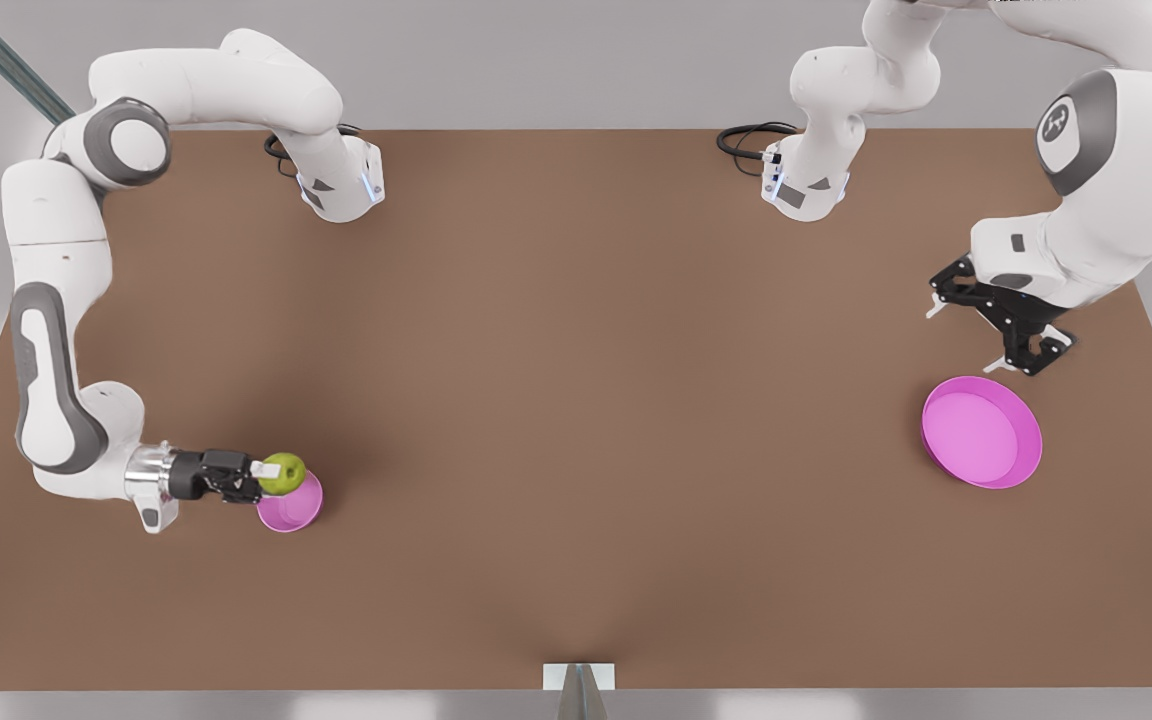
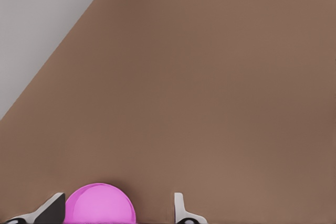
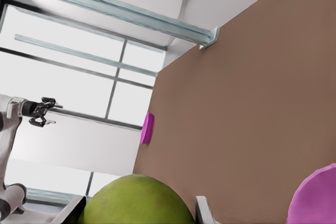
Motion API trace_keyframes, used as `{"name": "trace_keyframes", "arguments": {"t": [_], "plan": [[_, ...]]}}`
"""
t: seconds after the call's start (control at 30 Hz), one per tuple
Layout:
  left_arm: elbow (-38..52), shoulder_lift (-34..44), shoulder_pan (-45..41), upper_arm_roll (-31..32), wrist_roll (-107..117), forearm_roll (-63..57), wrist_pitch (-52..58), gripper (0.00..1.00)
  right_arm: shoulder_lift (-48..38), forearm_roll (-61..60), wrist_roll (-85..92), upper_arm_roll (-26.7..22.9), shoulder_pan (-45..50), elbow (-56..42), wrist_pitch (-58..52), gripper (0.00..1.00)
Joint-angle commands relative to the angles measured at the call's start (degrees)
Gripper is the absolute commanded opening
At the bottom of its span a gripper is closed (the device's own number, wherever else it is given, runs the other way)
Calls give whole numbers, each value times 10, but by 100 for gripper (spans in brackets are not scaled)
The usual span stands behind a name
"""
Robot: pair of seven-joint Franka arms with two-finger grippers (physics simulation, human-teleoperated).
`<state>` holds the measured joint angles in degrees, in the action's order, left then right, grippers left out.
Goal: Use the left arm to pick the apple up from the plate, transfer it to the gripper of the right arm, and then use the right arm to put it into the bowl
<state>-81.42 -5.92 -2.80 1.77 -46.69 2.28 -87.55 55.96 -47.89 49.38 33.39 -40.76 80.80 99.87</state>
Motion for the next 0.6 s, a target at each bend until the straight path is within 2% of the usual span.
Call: {"name": "trace_keyframes", "arguments": {"t": [0.0, 0.3, 0.47, 0.57], "plan": [[-13, -8, -5, -5, 483, -4, 11, 100, 0, 22, 15, -10, -5, -6, -32, 77], [-12, -23, -3, -5, 485, -4, 20, 100, 13, 23, 34, -17, 25, -27, 52, 78], [-13, -23, -3, -5, 485, -3, 24, 100, 21, 22, 46, -61, 52, -57, 58, 79], [-13, -23, -3, -5, 485, -3, 26, 100, 22, 23, 50, -61, 57, -56, 64, 81]]}}
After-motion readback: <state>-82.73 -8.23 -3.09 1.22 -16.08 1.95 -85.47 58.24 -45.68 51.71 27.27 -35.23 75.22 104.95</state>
